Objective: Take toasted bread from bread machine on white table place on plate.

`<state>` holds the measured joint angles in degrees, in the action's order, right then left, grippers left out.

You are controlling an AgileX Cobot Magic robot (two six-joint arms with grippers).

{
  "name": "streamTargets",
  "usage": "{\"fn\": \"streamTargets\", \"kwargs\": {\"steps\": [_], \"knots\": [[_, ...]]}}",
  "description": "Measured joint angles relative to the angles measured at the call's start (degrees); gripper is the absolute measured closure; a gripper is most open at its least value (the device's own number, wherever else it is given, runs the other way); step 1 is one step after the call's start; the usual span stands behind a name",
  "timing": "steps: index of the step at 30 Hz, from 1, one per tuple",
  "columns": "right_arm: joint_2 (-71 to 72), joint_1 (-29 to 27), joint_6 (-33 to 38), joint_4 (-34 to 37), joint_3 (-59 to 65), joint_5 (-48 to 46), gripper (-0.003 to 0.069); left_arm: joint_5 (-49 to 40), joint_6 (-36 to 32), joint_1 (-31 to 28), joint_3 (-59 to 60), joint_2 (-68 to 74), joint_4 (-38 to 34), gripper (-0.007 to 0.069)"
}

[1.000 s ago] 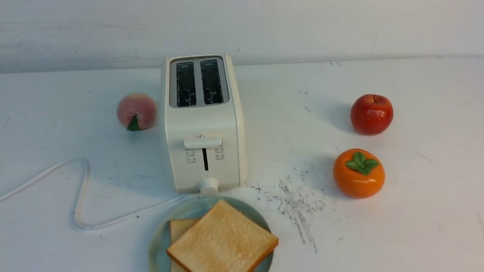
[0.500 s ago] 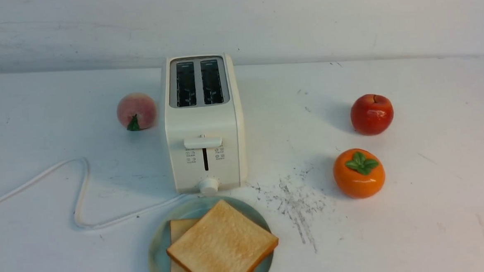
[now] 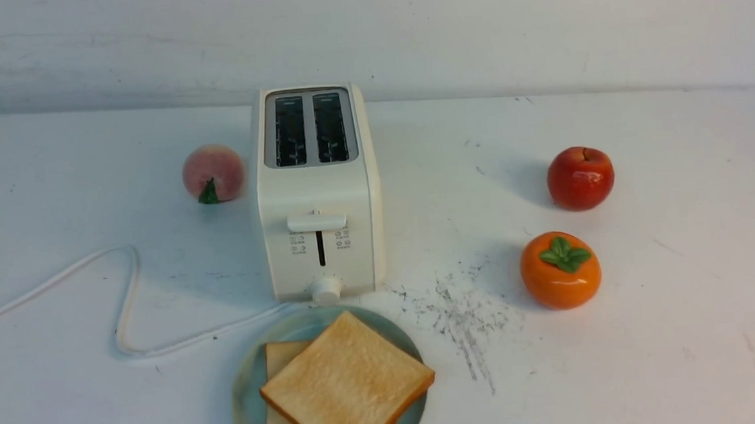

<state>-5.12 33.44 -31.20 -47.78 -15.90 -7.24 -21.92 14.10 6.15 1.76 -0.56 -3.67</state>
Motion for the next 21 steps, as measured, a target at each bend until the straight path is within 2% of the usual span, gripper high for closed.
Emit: {"fn": "streamTargets", "kwargs": {"steps": [2, 5, 8, 11, 12, 13, 15, 21], "knots": [[-0.06, 0.00, 0.23, 4.15, 0.00, 2.56, 0.0536, 0.00, 0.00, 0.00, 0.00, 0.00, 0.00, 0.0589], [-0.06, 0.00, 2.19, 20.44, 0.00, 5.83, 0.0532, 0.00, 0.00, 0.00, 0.00, 0.00, 0.00, 0.0587], [-0.06, 0.00, 9.19, 33.96, 0.00, 5.97, 0.0531, 0.00, 0.00, 0.00, 0.00, 0.00, 0.00, 0.0587], [-0.06, 0.00, 17.97, 43.96, 0.07, 6.02, 0.0529, 0.00, 0.00, 0.00, 0.00, 0.00, 0.00, 0.0586], [-0.06, 0.00, 18.58, 44.53, 0.06, 6.02, 0.0528, 0.00, 0.00, 0.00, 0.00, 0.00, 0.00, 0.0586], [-0.06, 0.00, 23.19, 48.99, 0.06, 6.02, 0.0527, 0.00, 0.00, 0.00, 0.00, 0.00, 0.00, 0.0586], [-0.06, 0.00, 26.91, 51.87, 0.06, 6.02, 0.0525, -0.06, 0.00, 0.00, 0.00, 0.00, 0.00, 0.0586], [-0.06, 0.00, 29.85, 54.02, 0.06, 5.96, 0.0515, -0.06, 0.00, 0.00, 0.00, 0.00, 0.00, 0.0581]]}}
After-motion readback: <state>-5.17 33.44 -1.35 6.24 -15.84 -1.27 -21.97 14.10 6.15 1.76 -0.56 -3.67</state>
